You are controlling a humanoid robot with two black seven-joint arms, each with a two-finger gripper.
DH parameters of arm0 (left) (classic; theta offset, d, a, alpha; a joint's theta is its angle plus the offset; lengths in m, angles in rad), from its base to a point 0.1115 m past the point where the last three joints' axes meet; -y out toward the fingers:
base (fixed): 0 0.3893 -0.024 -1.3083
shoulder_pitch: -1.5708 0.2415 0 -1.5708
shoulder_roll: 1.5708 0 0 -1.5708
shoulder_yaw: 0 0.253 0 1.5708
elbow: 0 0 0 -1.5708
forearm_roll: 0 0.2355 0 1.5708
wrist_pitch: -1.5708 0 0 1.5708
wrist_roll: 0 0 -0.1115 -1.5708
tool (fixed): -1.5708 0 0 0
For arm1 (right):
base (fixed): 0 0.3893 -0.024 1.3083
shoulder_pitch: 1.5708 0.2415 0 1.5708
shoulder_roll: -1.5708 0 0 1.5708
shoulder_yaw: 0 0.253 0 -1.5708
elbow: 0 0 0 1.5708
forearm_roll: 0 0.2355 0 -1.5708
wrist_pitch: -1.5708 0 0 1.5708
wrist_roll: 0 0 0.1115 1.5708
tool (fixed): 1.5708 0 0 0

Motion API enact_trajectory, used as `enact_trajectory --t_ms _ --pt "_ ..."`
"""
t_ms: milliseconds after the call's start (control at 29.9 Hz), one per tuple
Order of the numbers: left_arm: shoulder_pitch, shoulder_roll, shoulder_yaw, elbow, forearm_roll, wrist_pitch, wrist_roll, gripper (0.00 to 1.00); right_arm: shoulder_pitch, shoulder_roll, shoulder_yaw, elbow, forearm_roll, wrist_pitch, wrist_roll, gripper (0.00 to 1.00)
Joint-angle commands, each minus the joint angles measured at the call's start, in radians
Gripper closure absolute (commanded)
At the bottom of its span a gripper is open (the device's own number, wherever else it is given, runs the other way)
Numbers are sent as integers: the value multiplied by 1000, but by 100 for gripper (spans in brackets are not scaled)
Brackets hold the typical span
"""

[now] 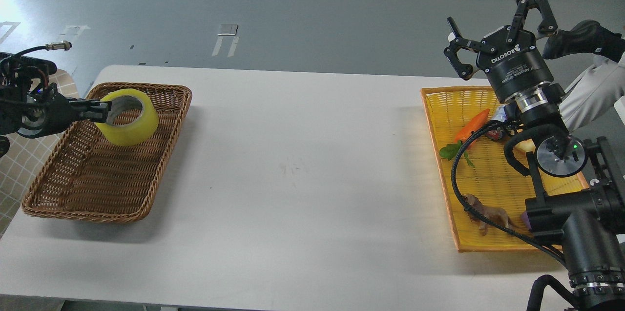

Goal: Place and transfer tape with both arms
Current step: 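Lower the tape roll into the wicker basket and release it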

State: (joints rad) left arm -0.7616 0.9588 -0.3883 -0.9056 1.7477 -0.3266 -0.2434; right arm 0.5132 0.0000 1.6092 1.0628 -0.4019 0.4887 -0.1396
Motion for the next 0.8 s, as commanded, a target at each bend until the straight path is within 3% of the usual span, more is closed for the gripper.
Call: enact_trajectory --t_ms 0,769 --pt "22 -5 -1 28 -25 11 0 100 -2 0 1 0 0 0 0 0" --pt "110 -18 0 85 -53 81 -8 100 -12 0 1 0 0 0 0 0"
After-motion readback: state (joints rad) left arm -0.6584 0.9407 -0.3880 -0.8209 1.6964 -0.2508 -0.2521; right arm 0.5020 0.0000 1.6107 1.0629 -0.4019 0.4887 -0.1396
